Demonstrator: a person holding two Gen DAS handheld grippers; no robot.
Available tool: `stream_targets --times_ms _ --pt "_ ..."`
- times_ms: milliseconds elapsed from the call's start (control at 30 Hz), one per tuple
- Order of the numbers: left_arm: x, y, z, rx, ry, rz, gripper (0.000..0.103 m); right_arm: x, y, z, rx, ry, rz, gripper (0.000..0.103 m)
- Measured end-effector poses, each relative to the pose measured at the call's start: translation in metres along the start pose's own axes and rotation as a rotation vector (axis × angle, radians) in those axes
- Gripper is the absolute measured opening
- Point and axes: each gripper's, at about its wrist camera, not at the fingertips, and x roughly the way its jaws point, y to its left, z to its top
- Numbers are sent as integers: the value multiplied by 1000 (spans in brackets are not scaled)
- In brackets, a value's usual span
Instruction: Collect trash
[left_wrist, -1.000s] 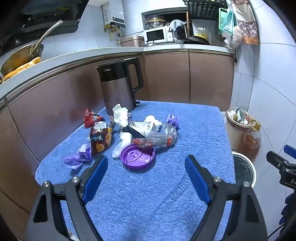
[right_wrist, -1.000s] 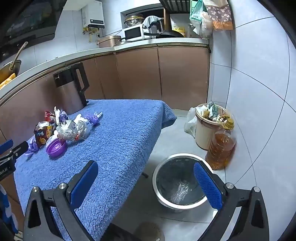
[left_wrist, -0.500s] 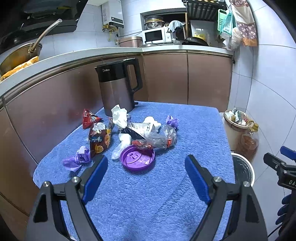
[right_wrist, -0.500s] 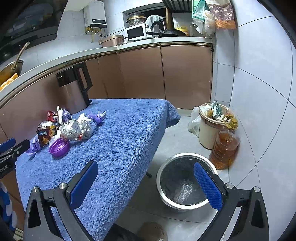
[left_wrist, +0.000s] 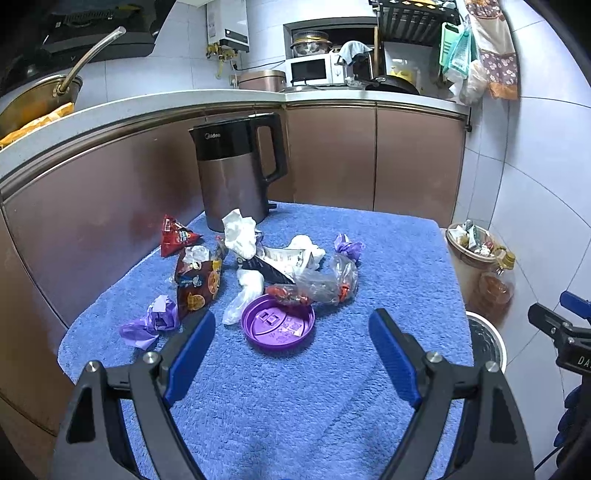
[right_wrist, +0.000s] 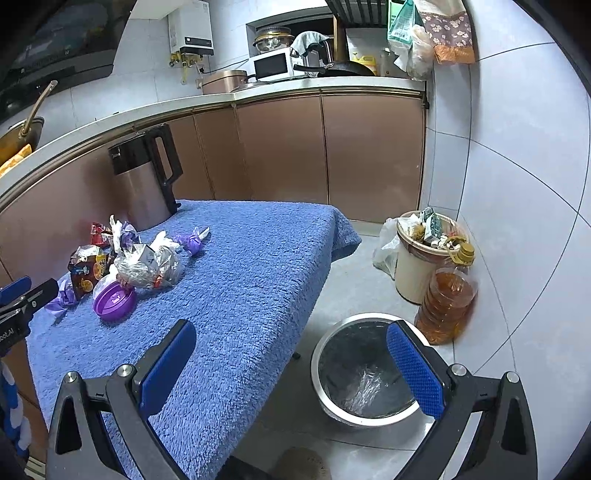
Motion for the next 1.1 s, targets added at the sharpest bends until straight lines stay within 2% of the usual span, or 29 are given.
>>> stream_targets --times_ms 833,1100 --pt "26 8 -5 -7 52 -26 85 25 2 3 -18 43 -5 103" --pt "41 9 -13 6 83 -48 85 37 8 5 -34 61 25 103"
